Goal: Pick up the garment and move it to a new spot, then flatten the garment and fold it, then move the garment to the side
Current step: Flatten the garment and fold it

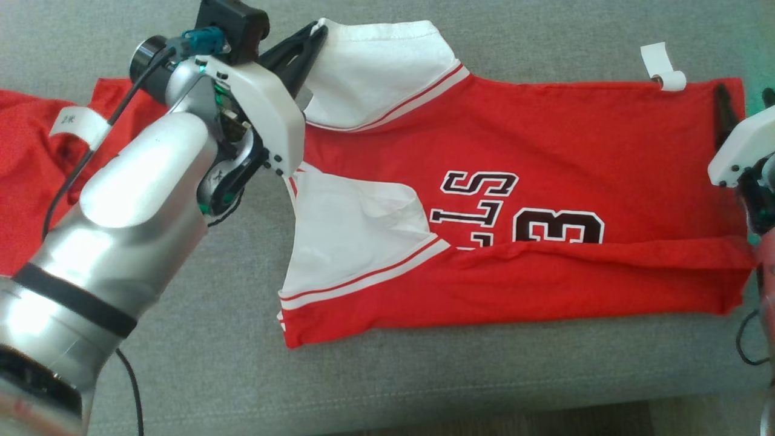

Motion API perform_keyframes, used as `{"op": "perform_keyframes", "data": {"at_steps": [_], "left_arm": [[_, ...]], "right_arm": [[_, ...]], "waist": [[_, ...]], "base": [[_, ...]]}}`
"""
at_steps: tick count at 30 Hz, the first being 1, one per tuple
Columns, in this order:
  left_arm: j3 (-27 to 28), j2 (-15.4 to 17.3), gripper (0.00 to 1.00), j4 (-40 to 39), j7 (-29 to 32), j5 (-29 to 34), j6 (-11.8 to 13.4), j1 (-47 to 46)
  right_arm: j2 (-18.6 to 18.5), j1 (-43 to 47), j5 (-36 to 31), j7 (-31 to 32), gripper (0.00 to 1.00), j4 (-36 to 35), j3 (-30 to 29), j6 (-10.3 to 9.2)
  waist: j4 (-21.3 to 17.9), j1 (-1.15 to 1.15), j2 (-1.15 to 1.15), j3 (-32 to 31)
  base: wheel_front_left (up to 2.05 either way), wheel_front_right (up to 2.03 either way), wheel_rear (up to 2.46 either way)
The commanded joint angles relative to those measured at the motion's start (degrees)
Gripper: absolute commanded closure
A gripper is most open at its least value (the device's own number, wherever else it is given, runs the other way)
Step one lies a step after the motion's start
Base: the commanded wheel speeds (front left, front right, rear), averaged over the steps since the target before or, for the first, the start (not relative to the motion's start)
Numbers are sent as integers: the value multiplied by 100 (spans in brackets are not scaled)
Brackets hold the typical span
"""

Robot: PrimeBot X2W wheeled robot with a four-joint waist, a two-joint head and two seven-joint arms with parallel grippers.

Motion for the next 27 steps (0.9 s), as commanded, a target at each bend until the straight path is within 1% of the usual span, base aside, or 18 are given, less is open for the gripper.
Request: {"op": "perform_keyframes", "data": {"at_steps": [1, 8, 9, 10, 14, 20, 27], "left_arm": [[208, 230, 100, -229, 45, -18, 73, -194], [202, 404, 100, -722, 273, 5, 275, -216], [202, 434, 100, -762, 295, 12, 295, -223], [207, 466, 100, -793, 313, 17, 318, -229], [265, 574, 100, -851, 334, 1, 410, -239], [438, 710, 100, -761, 229, -31, 525, -352], [604, 698, 100, -458, 71, -23, 540, -708]], "right_arm": [[-92, -170, -63, -59, 0, -78, 77, 21], [-74, -433, -151, -111, 0, 425, 148, 21], [-57, -469, -126, -86, 52, 495, 173, 21], [-41, -507, -87, -77, 100, 550, 195, 21], [-51, -660, 66, -255, 100, 637, 251, 21], [-113, -966, 352, -661, 100, 569, 413, 21], [-205, -1455, 575, -1051, 100, 546, 596, 21]], "waist": [[3, 0, 0, 24], [-20, 0, 0, 136], [-26, 0, 0, 148], [-35, 0, 0, 160], [-61, 0, 0, 193], [-80, 0, 0, 273], [-88, 0, 0, 428]], "base": [[0, 0, 0], [0, 0, 0], [0, 0, 0], [0, 0, 0], [0, 0, 0], [0, 0, 0], [0, 0, 0]]}}
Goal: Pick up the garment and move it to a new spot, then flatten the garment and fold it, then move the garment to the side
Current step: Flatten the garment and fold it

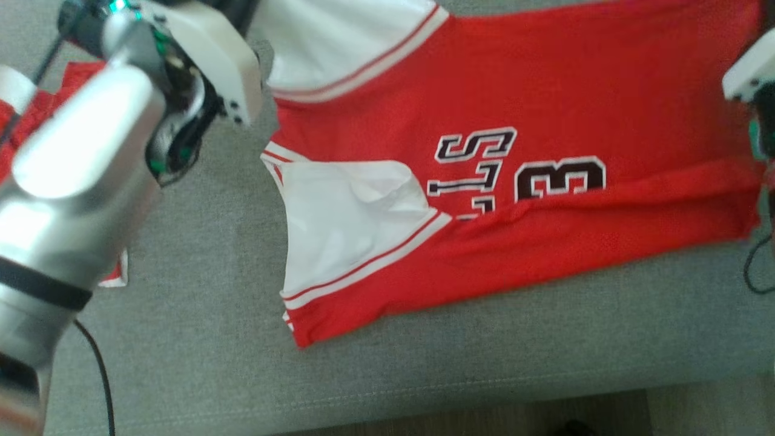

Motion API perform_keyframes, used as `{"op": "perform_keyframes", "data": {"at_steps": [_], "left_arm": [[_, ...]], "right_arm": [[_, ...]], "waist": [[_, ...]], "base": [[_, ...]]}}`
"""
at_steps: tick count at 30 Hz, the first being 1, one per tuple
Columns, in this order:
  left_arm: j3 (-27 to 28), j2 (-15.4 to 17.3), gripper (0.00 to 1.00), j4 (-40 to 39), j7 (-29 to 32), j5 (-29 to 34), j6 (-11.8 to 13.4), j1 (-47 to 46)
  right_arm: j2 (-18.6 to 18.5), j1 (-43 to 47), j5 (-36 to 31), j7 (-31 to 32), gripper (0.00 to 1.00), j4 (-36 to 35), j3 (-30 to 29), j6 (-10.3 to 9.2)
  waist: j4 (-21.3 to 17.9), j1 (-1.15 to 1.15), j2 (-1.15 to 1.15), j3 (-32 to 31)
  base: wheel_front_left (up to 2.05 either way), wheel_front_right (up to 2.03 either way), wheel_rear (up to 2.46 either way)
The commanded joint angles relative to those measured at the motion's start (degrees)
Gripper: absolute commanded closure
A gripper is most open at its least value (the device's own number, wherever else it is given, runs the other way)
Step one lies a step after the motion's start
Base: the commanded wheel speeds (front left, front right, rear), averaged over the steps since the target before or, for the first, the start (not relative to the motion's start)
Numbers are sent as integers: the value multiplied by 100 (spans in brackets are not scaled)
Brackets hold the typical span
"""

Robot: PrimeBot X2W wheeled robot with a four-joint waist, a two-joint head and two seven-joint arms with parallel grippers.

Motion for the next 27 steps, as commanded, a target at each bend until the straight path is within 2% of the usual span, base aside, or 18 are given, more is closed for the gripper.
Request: {"op": "perform_keyframes", "data": {"at_steps": [1, 10, 15, 20, 27], "left_arm": [[329, 224, 100, -22, -65, 36, 27, -402], [384, -15, 100, 634, -307, 157, -76, -1014], [439, -217, 100, 1123, -564, 177, -128, -1299], [351, -365, 100, 1448, -798, 211, -254, -1256], [158, -381, 100, 1528, -1036, 268, -427, -898]], "right_arm": [[-139, -220, 48, -126, 100, -174, 83, 21], [-214, -966, 101, -556, 100, 64, 91, 21], [-136, -1307, 92, -827, 100, 321, 92, 21], [2, -1236, 150, -905, 100, 561, 324, 21], [-69, -833, 479, -898, 100, 788, 542, 21]], "waist": [[-2, 0, 0, 45], [-5, 0, 0, 240], [-11, 0, 0, 297], [-15, 0, 0, 209], [27, 0, 0, -147]], "base": [[0, 0, 0], [0, 0, 0], [0, 0, 0], [0, 0, 0], [0, 0, 0]]}}
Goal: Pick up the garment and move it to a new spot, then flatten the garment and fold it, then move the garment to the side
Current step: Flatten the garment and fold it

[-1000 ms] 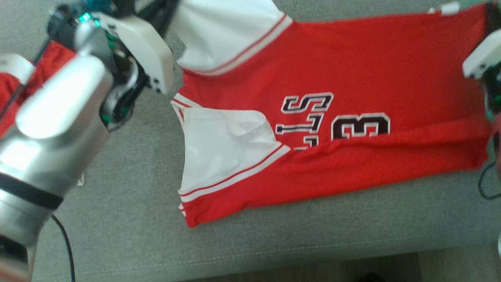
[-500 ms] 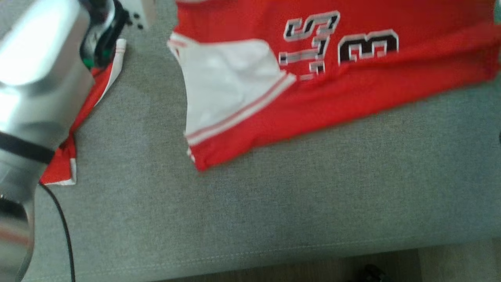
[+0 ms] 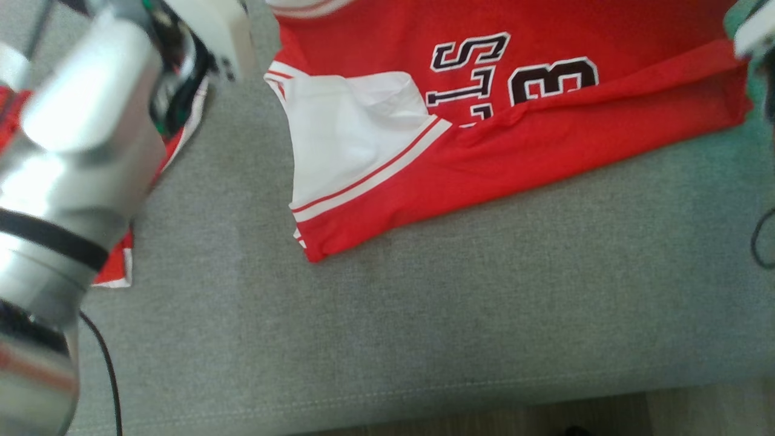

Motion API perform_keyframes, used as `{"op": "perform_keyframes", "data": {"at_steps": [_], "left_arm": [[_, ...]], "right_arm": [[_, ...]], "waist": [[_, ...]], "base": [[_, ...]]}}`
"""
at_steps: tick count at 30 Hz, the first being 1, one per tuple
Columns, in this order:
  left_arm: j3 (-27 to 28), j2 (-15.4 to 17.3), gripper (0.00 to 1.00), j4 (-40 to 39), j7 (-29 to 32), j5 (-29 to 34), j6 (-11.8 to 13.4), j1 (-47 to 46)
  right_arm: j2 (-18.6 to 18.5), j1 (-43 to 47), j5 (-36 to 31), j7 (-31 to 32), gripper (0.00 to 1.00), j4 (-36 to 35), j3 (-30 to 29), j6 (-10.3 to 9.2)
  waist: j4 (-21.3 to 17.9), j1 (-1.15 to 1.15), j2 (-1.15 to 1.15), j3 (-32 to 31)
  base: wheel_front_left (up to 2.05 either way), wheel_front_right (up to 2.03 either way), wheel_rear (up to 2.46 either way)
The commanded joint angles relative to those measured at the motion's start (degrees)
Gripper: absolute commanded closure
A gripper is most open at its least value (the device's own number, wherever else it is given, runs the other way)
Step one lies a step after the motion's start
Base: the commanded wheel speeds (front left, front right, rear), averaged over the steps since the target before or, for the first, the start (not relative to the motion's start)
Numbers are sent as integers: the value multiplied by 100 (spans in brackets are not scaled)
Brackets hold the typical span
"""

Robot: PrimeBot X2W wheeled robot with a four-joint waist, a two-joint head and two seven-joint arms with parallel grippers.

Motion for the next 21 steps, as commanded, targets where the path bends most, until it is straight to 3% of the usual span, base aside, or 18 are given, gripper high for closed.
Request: {"op": "perform_keyframes", "data": {"at_steps": [1, 8, 15, 21], "left_arm": [[85, 222, 100, -139, -84, 63, -27, -62], [-172, 436, 100, -844, -26, 60, -43, 656], [-467, 934, 100, -2186, 359, -107, 231, 1807], [-596, 1180, 100, -2856, 559, -240, 437, 2374]], "right_arm": [[-46, 186, 104, 19, 100, -94, 123, 21], [-214, 742, 484, 307, 100, -94, 442, 21], [-461, 1373, 820, 872, 100, -80, 772, 21], [-604, 1632, 951, 1126, 100, -81, 927, 21]], "waist": [[30, 0, 0, -166], [108, 0, 0, -591], [208, 0, 0, -1015], [240, 0, 0, -1162]], "base": [[0, 0, 0], [0, 0, 0], [0, 0, 0], [0, 0, 0]]}}
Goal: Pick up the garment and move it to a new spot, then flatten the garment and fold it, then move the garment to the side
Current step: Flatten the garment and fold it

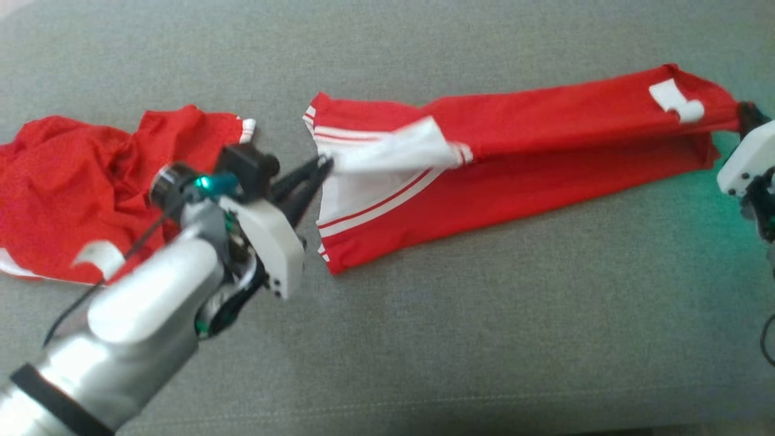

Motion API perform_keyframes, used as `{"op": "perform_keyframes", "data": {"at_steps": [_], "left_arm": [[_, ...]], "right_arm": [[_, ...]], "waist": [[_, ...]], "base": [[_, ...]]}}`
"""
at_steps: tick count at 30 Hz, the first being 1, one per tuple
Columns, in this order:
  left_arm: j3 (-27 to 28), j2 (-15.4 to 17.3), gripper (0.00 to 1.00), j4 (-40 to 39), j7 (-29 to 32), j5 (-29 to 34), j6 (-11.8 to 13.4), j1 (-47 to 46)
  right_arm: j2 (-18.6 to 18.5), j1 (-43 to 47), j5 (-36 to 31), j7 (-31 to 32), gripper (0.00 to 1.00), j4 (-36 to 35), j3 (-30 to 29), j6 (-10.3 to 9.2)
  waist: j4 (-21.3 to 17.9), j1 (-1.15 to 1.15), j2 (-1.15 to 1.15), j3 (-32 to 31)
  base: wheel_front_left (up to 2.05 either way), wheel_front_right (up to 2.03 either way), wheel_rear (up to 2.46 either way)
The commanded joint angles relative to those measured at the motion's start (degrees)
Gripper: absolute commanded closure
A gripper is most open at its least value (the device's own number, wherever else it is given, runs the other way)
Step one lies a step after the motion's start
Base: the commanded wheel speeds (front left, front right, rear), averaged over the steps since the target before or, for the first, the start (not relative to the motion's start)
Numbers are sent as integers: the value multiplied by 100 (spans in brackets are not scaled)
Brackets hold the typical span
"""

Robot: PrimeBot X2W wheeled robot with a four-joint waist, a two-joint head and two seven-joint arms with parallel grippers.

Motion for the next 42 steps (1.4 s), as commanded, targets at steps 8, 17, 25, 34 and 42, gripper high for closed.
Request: {"op": "perform_keyframes", "data": {"at_steps": [8, 17, 25, 34, 42], "left_arm": [[69, 306, 100, -619, 163, -63, 222, 109], [-44, 113, 69, -469, 134, -120, 354, 343], [194, 14, 0, -255, -236, -287, 597, 537], [1384, -49, 0, -324, -999, -776, 1195, 911], [3388, -654, 0, -1211, -1055, 101, 1282, 1922]], "right_arm": [[-243, 217, 52, 417, 100, -208, 416, 21], [-266, 400, 148, 870, 0, -330, 715, 21], [-263, 393, 280, 311, 0, -591, 544, 21], [53, 754, 441, -795, 0, -1529, 462, 21], [229, 1547, 368, -1574, 0, -2769, 510, 21]], "waist": [[-27, 0, -1, -53], [-144, 0, -1, -103], [-158, 0, -1, -253], [-164, 0, -1, -549], [-142, 0, -1, -678]], "base": [[0, 0, 0], [0, 0, 0], [0, 0, 0], [0, 0, 0], [0, 0, 0]]}}
